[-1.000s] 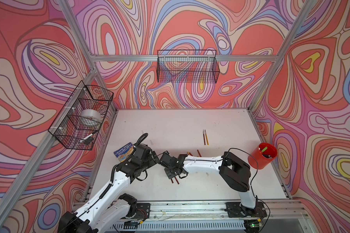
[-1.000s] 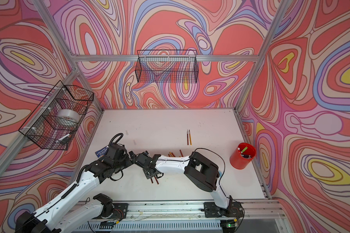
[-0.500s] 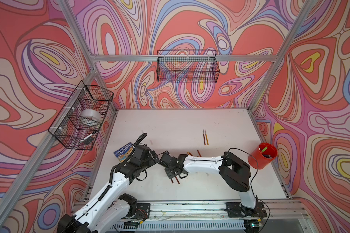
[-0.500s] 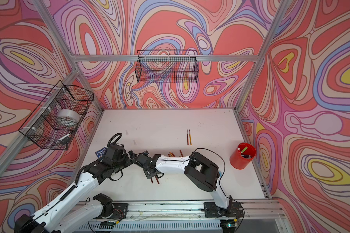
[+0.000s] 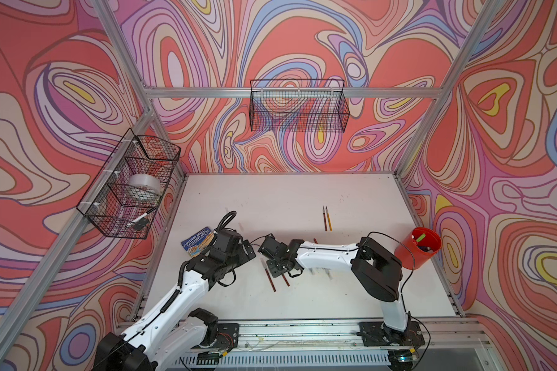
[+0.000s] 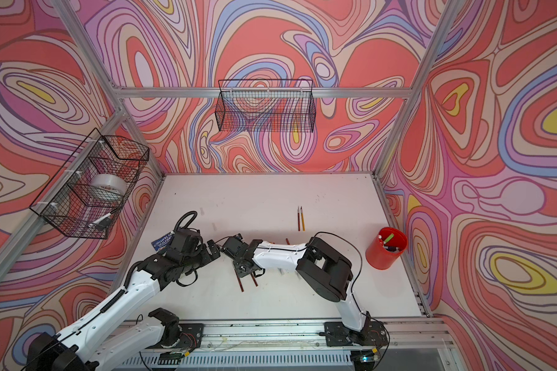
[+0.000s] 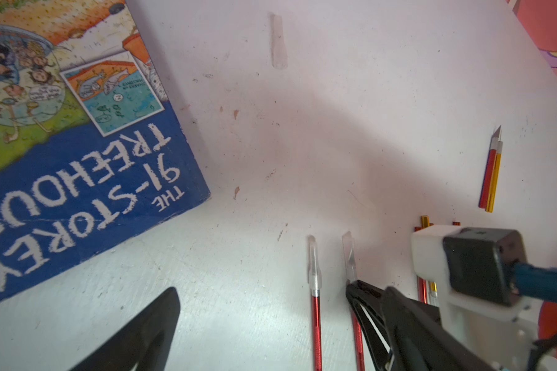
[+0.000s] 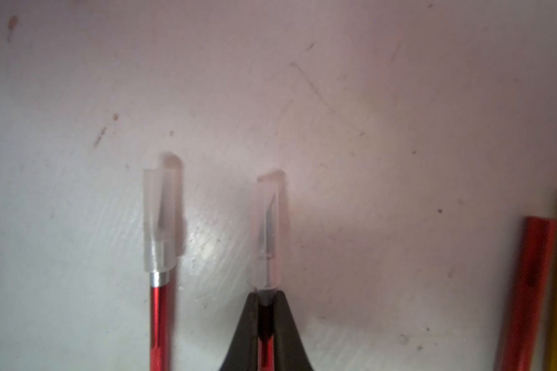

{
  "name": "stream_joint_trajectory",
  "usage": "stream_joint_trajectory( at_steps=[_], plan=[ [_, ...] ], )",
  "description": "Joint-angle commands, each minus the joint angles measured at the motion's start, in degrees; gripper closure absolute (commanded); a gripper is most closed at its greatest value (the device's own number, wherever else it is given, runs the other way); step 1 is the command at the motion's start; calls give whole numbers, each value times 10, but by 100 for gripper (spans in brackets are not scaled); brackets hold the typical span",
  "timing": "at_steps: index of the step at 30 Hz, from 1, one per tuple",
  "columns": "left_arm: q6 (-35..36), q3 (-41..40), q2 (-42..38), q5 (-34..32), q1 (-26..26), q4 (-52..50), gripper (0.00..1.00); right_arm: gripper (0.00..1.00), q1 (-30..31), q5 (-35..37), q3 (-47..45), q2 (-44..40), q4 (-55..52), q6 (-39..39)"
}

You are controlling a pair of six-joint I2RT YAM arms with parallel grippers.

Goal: Remove protective caps from carving knives
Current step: Pick up the carving knife from the center of the board.

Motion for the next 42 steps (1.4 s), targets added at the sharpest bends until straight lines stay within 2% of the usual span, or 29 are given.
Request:
stream_joint_trajectory(
  at_steps=[1,17,21,28,34,37,42],
  plan=[
    [15,23,5,14,6,17,0,99,-26,-28,-18,-17,-8,-12],
    [82,36,-12,64,7,96,0,100,-122,-180,-22,-66,106,-15],
    [101,34,-12,103,7,137,0,100,-150,-226,-26,-87,140,-6],
    [128,34,8,162,8,194,0,100,-190,-228,-35,-125,190,-6],
    [133,39,36,203,7,251,0,100,-244,-334,-50,-137,277,46],
    [135,42,50,250,7,290,0,100,-251,-359,-47,-139,313,66],
    [139,77,102,307,5,305,6,100,-251,-370,-56,-144,357,87]
  ],
)
